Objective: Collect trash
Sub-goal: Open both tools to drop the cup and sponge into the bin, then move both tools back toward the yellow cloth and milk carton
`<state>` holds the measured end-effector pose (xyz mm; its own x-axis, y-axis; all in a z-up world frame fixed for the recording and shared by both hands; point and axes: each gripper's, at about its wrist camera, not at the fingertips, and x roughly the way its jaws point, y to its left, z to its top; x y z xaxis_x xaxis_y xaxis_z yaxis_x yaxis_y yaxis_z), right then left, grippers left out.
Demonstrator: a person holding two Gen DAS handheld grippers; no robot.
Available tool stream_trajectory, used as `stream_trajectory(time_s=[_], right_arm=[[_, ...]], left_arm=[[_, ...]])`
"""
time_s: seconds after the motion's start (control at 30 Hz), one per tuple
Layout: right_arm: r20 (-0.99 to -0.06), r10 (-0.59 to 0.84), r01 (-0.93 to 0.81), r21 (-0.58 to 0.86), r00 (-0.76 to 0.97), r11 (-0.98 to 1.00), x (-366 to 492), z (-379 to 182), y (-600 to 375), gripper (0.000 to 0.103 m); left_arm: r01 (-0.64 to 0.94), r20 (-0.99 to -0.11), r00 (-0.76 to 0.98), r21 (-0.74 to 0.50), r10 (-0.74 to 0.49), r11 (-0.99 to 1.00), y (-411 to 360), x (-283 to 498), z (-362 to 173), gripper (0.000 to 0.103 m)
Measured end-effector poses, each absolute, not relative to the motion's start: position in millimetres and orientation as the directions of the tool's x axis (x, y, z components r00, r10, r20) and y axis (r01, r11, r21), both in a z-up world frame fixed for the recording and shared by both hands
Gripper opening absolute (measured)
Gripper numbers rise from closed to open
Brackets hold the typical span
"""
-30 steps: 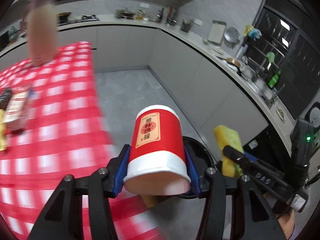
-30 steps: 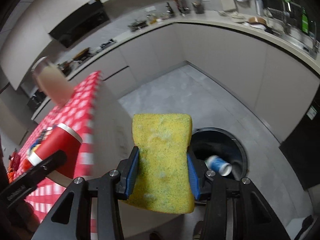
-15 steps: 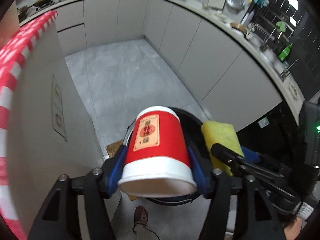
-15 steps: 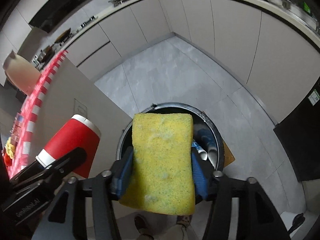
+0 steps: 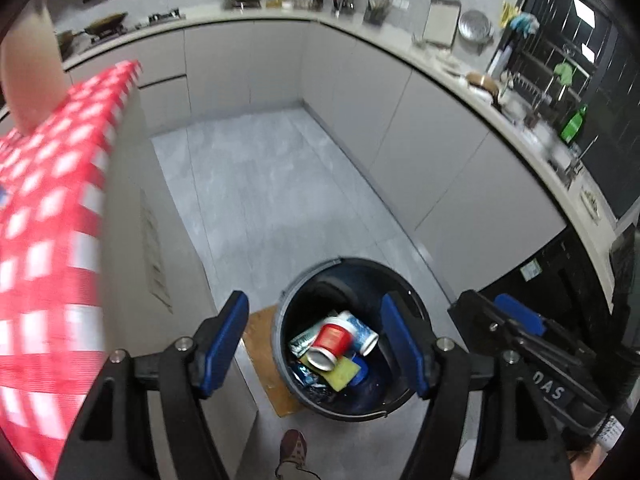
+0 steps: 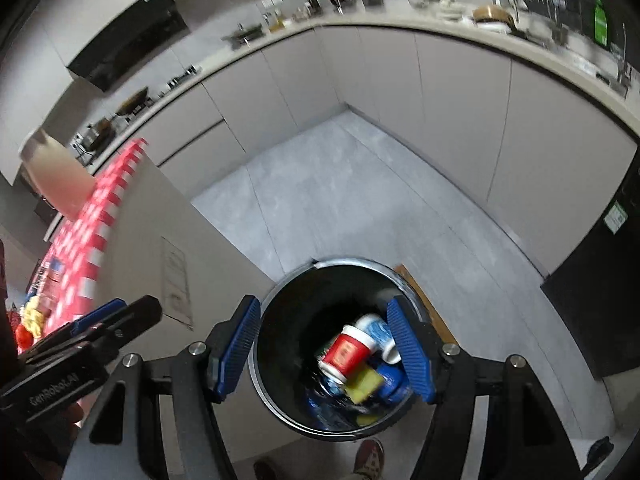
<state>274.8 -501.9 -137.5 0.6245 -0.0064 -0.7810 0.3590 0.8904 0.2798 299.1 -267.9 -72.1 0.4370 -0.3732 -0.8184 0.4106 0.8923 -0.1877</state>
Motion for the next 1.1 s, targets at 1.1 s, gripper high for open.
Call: stream_trajectory(time_s=[1.1], right_arm=[[-0.707, 0.275, -0.098, 0.281, 0.652, 0.955, 351.1, -52.2, -95.1, 0.073]], left_arm=[[0.000, -0.762, 0.637, -0.157, -0.121, 0.988, 99.5, 313.1, -33.7, 0.075]])
